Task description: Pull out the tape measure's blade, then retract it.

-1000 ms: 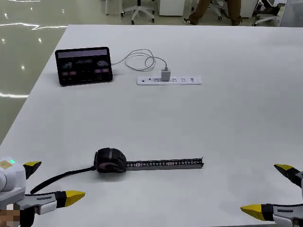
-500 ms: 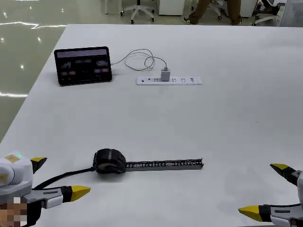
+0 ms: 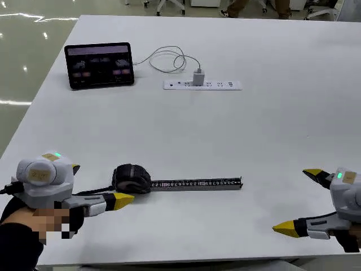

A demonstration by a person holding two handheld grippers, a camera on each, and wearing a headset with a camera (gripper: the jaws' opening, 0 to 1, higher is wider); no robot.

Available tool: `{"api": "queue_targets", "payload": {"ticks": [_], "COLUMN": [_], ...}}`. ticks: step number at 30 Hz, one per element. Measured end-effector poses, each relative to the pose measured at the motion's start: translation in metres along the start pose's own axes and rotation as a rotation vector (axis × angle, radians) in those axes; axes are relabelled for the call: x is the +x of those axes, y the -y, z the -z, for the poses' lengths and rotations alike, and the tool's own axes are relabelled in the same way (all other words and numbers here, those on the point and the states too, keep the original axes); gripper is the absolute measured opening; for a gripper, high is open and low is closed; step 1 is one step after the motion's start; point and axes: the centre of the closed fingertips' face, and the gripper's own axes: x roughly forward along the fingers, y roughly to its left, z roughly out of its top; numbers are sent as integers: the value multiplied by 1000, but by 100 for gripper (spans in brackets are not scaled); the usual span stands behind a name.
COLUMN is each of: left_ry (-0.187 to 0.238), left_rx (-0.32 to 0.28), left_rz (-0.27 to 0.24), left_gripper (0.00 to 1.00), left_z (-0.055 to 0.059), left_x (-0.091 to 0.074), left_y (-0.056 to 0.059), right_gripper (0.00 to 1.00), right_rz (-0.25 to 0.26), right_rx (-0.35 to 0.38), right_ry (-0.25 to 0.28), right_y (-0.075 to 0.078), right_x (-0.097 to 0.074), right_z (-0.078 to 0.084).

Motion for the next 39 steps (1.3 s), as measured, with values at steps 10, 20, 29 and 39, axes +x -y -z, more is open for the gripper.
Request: {"api": "queue_targets", "payload": {"ticks": [10,20,29,39], "left_ry": [32,31,44,80], "left_rx": [-68,-61,-108,-145], "left_rz": [-69,-158,-176,-182], "left_gripper": [100,100,100,100], "left_z": [-14,-3,-1,2], "left_x": [21,39,48,56], "left_y": [15,15,9,10], "right_gripper": [99,99,97,93], "right_rz": [-57,-139,-222,-305], "right_rx": [-94,-156,-259,-328], "right_ry": [-28,-57,-109,-179], "right_y": [11,6,-4,-4], "right_x": [19,36,56,83], "right_z": [-21,-37,-44,-42]}}
